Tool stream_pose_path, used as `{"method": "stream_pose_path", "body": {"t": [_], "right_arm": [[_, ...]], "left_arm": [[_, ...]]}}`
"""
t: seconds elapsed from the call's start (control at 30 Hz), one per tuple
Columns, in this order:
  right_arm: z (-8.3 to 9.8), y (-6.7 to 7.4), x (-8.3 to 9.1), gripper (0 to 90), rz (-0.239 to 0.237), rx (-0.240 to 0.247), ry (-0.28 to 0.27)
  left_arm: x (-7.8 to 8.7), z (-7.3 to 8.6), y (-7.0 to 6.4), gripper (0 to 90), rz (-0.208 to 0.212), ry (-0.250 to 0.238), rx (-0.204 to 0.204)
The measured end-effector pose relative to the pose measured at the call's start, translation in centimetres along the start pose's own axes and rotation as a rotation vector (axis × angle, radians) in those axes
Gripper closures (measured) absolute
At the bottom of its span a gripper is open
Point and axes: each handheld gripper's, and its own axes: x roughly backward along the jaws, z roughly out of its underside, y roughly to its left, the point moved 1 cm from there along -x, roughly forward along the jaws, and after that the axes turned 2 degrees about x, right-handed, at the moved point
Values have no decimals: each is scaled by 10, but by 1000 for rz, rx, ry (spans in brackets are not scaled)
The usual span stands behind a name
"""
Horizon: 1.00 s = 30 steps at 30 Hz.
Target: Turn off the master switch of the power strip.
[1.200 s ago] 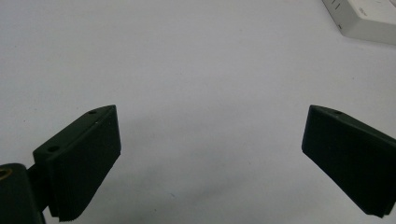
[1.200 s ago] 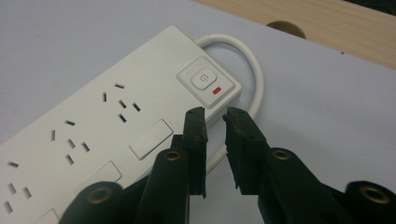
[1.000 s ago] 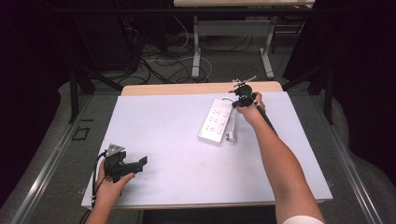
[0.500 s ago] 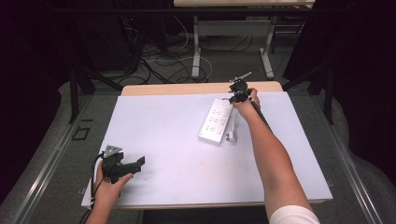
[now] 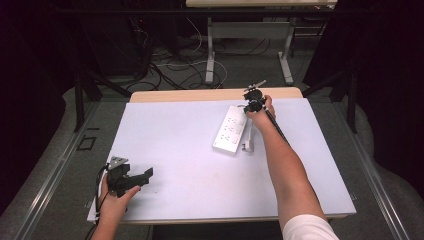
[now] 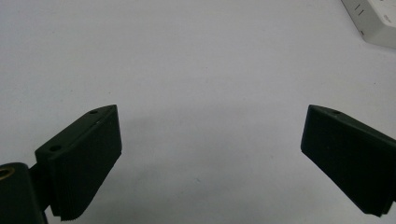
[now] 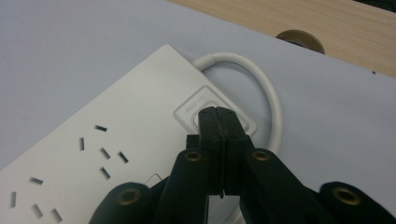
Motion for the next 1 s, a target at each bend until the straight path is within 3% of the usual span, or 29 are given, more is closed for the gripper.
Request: {"method": "stream_pose_path", "body": {"t": [0.13,0.57,0.7,0.8,1.0], "right_arm": [[1,1,-2,900,-18,-14,-7],[-1,2,-9,900,-1,22,-64],[-2,3,-9,900,-5,4,-57],[-5,6,-10,900,13,17,-10],[-6,11,-13,900,22,38,-28]], "left_arm": [[0,0,-1,52,3,-3,2],[0,0,0,53,7,3,2],[0,1,-1,53,7,2,0],[-1,0,-1,53,13,1,0],[-2,1,-3,54,17,7,-10]]}}
